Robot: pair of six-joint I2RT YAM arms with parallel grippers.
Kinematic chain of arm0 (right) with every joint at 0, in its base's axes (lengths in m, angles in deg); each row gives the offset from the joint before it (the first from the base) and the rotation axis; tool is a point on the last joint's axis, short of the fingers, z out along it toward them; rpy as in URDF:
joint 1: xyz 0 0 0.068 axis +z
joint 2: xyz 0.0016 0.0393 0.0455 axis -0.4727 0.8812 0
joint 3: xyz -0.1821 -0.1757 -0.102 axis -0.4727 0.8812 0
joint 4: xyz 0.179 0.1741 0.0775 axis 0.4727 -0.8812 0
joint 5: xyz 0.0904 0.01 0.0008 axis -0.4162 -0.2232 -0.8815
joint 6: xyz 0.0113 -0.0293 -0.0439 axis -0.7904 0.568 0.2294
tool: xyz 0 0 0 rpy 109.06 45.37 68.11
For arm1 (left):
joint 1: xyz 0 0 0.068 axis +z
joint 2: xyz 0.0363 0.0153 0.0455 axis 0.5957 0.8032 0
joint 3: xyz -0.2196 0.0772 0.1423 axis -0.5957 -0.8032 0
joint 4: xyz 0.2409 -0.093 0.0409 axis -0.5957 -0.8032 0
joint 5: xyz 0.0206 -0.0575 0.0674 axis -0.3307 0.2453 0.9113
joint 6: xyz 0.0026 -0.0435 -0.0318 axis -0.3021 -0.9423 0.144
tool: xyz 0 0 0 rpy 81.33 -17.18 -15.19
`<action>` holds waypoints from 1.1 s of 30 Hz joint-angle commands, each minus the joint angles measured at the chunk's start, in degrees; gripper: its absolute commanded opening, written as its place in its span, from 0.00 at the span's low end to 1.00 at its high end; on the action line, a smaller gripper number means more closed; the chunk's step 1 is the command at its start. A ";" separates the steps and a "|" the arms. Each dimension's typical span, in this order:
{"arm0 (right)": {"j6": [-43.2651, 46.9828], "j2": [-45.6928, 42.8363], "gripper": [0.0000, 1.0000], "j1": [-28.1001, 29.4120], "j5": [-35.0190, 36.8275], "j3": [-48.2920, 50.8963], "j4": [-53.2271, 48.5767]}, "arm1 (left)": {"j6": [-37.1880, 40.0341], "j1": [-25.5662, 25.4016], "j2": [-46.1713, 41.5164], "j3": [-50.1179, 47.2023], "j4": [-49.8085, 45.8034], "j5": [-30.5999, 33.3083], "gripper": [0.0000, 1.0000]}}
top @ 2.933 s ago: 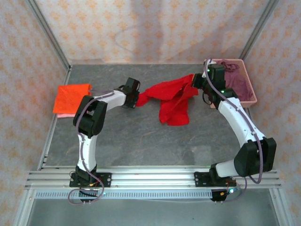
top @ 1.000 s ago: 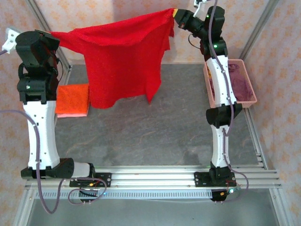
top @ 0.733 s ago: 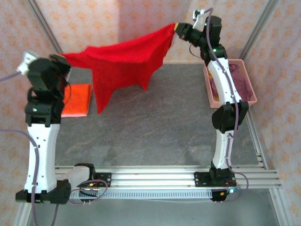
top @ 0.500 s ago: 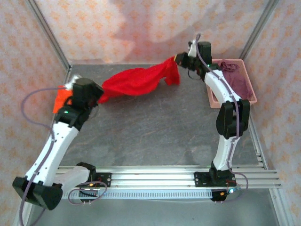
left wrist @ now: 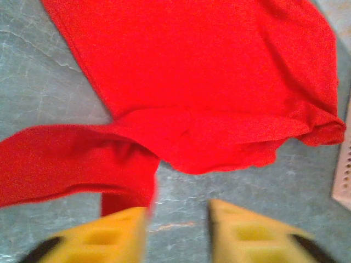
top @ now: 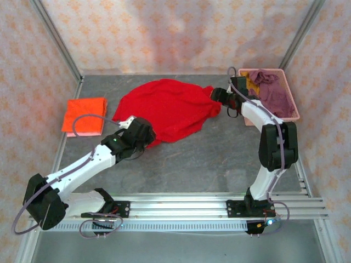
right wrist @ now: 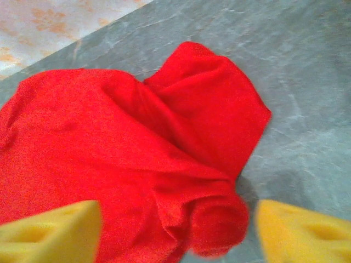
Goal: Fold and stack the t-shirts
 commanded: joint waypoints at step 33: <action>-7.48 18.79 0.35 44.39 -3.91 -6.17 1.36 | 11.05 41.59 0.97 -0.75 -2.12 -3.38 1.00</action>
